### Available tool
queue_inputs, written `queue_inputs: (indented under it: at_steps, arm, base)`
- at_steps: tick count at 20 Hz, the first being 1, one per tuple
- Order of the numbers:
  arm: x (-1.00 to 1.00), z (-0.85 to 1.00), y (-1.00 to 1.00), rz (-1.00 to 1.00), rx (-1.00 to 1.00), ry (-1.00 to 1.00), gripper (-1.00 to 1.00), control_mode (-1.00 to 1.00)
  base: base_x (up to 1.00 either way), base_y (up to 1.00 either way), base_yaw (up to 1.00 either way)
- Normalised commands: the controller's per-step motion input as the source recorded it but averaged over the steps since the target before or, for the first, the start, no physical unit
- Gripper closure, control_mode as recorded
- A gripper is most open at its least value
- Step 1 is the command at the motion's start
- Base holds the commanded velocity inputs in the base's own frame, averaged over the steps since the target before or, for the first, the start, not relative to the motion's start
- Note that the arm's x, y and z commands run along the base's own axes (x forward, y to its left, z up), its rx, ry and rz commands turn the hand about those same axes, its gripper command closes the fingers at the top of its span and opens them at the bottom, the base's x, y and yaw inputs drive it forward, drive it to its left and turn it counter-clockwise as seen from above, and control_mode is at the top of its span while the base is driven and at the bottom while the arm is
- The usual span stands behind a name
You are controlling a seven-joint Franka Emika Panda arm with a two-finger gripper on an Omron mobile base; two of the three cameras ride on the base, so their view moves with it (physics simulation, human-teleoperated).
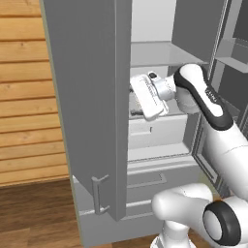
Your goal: Grab a lemon wedge from the fridge and one ice cube from the ice bowl, and put them in the glass of lemonade.
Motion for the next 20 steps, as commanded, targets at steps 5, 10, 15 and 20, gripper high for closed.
queue_inputs:
  at_steps: [5, 10, 15, 20]
  arm:
    - [0.69, 0.00, 0.30, 0.02, 0.00, 0.19, -1.00, -1.00]
    - [0.06, -0.03, 0.79, 0.03, 0.00, 0.09, -1.00, -1.00]
    - [-0.02, -0.03, 1.00, 0.00, 0.00, 0.00, -1.00, -1.00]
    - [-0.06, 0.00, 1.00, 0.00, 0.00, 0.00, -1.00, -1.00]
  base:
    - [0.00, 0.00, 0.00]
    - [0.00, 0.00, 0.00]
    - [0.00, 0.00, 0.00]
    - [0.00, 0.00, 0.00]
